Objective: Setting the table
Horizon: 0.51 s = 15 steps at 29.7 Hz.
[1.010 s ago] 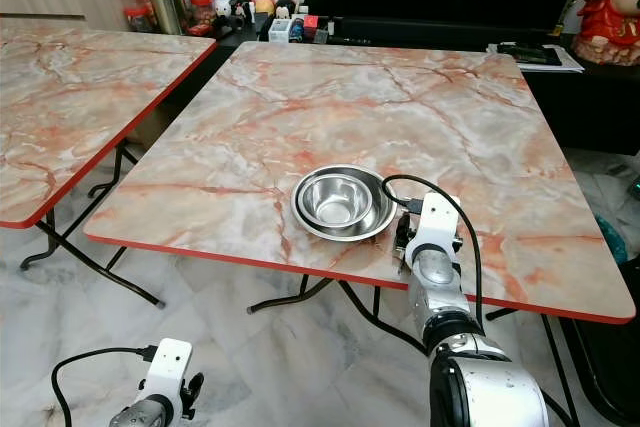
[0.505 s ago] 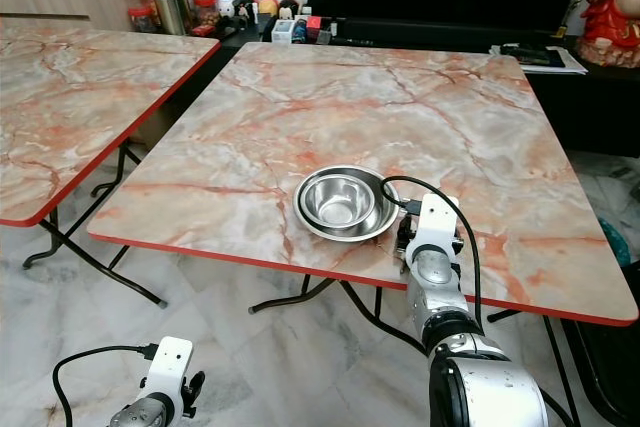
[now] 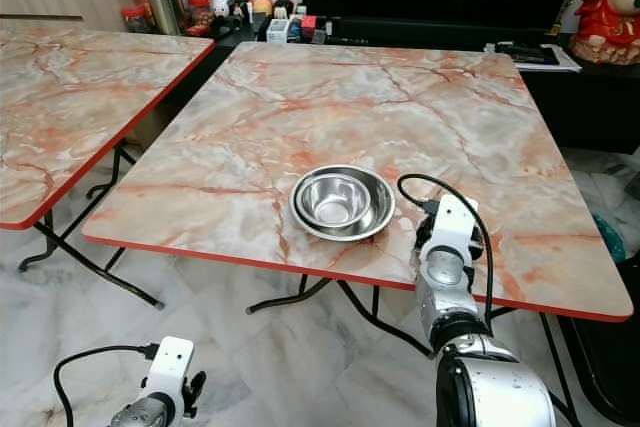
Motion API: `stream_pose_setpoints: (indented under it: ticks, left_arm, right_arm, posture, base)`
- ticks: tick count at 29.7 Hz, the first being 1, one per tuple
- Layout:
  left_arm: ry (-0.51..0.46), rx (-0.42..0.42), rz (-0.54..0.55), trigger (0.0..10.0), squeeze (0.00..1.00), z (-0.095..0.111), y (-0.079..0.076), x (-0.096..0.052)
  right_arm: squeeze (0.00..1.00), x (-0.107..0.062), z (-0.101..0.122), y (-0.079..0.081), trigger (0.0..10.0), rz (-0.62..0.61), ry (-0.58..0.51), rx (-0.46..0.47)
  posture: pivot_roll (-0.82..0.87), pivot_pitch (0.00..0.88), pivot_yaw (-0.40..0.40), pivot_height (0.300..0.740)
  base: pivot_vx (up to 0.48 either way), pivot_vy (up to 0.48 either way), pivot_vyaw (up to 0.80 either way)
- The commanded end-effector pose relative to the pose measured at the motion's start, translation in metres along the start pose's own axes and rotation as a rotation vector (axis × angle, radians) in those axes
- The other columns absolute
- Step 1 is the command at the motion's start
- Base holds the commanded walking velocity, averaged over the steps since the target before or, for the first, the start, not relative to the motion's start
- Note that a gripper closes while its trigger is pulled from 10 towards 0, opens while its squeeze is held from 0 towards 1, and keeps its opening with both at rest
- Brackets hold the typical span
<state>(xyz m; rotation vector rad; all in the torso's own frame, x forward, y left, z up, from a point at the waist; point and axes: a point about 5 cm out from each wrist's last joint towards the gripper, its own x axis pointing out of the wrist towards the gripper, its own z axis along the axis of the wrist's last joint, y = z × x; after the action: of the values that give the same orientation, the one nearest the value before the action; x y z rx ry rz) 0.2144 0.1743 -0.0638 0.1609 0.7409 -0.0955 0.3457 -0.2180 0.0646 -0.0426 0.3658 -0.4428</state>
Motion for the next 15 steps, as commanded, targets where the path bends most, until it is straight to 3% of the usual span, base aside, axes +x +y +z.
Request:
stream_pose_setpoints:
  ticks: [1, 5, 6, 7, 8, 9, 15]
  left_arm:
    - [-0.005, -0.003, 0.003, 10.0, 0.00, 0.003, 0.002, 0.001]
    - [-0.005, -0.002, 0.003, 10.0, 0.00, 0.004, 0.002, 0.001]
    - [-0.004, -0.002, 0.004, 10.0, 0.00, 0.004, 0.002, 0.001]
    - [-0.004, -0.002, 0.004, 10.0, 0.00, 0.004, 0.002, 0.001]
    - [-0.004, -0.002, 0.004, 10.0, 0.00, 0.004, 0.002, 0.001]
    - [-0.004, -0.001, 0.003, 10.0, 0.00, 0.004, 0.002, 0.001]
    - [-0.004, -0.001, 0.004, 10.0, 0.00, 0.004, 0.002, 0.001]
  right_arm:
    - [0.00, 0.000, 0.001, 0.002, 10.0, 0.012, -0.003, 0.011]
    - [0.00, -0.002, 0.000, 0.007, 10.0, 0.046, -0.004, 0.023]
    - [0.00, -0.002, 0.000, 0.009, 7.0, 0.059, -0.006, 0.025]
    - [0.00, -0.002, 0.000, 0.010, 3.0, 0.060, -0.007, 0.025]
    - [0.00, -0.002, 0.000, 0.010, 3.0, 0.060, -0.007, 0.025]
    - [0.00, -0.003, 0.000, 0.011, 0.0, 0.071, -0.010, 0.030]
    - [0.00, -0.003, 0.000, 0.013, 0.0, 0.078, -0.009, 0.035]
  posture:
    - [0.02, 0.000, 0.024, 0.705]
    - [0.02, 0.000, 0.023, 0.705]
    - [0.02, 0.000, 0.023, 0.705]
    - [0.02, 0.000, 0.023, 0.705]
    - [0.02, 0.000, 0.023, 0.705]
    - [0.02, 0.000, 0.022, 0.705]
    - [0.02, 0.000, 0.023, 0.705]
  base:
    - [0.000, 0.000, 0.00]
    - [0.000, 0.000, 0.00]
    - [0.000, 0.000, 0.00]
    - [0.000, 0.000, 0.00]
    - [0.000, 0.000, 0.00]
    - [0.000, 0.000, 0.00]
    - [0.000, 0.000, 0.00]
